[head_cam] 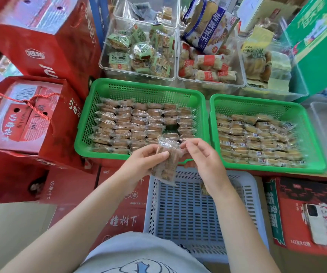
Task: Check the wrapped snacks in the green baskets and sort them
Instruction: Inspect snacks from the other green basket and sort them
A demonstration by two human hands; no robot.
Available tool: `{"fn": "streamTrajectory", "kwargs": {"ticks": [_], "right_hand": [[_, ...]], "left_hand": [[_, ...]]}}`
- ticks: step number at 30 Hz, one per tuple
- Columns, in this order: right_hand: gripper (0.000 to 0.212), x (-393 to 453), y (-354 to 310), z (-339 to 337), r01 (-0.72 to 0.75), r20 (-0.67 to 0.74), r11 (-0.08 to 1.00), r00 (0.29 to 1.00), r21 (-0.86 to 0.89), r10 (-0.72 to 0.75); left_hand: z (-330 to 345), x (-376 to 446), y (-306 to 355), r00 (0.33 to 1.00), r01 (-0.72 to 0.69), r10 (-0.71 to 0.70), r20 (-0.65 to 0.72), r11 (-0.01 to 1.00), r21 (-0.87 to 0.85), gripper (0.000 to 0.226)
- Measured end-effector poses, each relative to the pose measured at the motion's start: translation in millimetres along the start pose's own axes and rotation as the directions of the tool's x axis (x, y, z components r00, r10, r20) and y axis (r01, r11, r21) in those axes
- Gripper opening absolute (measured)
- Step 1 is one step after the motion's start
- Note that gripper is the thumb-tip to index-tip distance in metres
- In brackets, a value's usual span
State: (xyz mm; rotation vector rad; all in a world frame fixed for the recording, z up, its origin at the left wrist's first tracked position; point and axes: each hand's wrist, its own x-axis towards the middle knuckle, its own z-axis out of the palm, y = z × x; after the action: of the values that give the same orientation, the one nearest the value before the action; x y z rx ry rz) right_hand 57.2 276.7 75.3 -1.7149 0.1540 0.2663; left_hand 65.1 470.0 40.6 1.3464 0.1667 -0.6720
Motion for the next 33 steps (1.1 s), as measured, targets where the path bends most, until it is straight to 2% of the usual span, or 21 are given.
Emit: {"fn": "streamTrajectory", "kwargs": {"ticks": [4, 9, 13, 16, 20, 22, 25, 28, 29, 33], "right_hand": [[0.011, -17.6, -0.4, -2.4, 0.012, 0.03, 1.0, 0.999, -0.005, -0.012], [0.016, -35.1, -3.6, 3.2, 0.133, 0.074, 0.975, 0.99, -0.178, -0.122], [0.014, -46.2, 0.4, 12.7, 0.308, 0.02, 0.892, 0.947, -0.332, -0.32], [0.011, -54.0, 2.8, 19.3, 0.407, 0.014, 0.822, 0.899, -0.399, -0.438], [0.011, -62.4, 4.2, 23.6, 0.388, -0.016, 0.829, 0.902, -0.403, -0.431], [0.014, -66.9, 1.9, 22.4, 0.326, -0.058, 0.882, 0.929, -0.34, -0.366], [0.018, -71.8, -3.7, 19.9, 0.179, -0.134, 0.981, 0.973, -0.08, -0.189], [0.029, -72.4, -3.4, 19.3, 0.022, -0.181, 0.964, 0.983, 0.266, 0.028], [0.029, -72.3, -2.5, 19.5, -0.006, -0.178, 0.943, 0.982, 0.332, 0.069], [0.025, -71.8, 2.7, 21.8, -0.042, -0.193, 0.925, 0.973, 0.376, 0.123]], "left_hand": [[1.9, -18.5, -3.3, 1.0, -0.011, 0.012, 0.011, 0.998, -0.061, 0.042], [3.7, -40.6, -2.4, 0.997, -0.069, 0.072, 0.029, 0.992, -0.107, 0.033], [-1.0, -50.1, -11.6, 0.993, -0.116, 0.115, -0.003, 0.992, -0.047, 0.046], [-4.0, -55.2, -17.1, 0.986, -0.149, 0.151, -0.065, 0.988, 0.027, 0.045], [-2.1, -63.5, -19.5, 0.987, -0.143, 0.144, -0.072, 0.989, 0.024, 0.048], [-1.4, -67.3, -18.4, 0.99, -0.121, 0.124, -0.062, 0.991, 0.052, 0.043], [0.7, -72.6, -16.0, 0.996, -0.077, 0.08, -0.043, 0.995, 0.055, 0.036], [4.2, -75.6, -13.5, 0.999, -0.046, 0.045, -0.029, 0.999, -0.009, 0.038], [5.1, -76.0, -12.7, 0.999, -0.04, 0.04, -0.025, 0.999, -0.017, 0.037], [7.4, -74.6, -12.6, 0.998, -0.031, 0.03, -0.046, 0.999, -0.023, 0.036]]}}
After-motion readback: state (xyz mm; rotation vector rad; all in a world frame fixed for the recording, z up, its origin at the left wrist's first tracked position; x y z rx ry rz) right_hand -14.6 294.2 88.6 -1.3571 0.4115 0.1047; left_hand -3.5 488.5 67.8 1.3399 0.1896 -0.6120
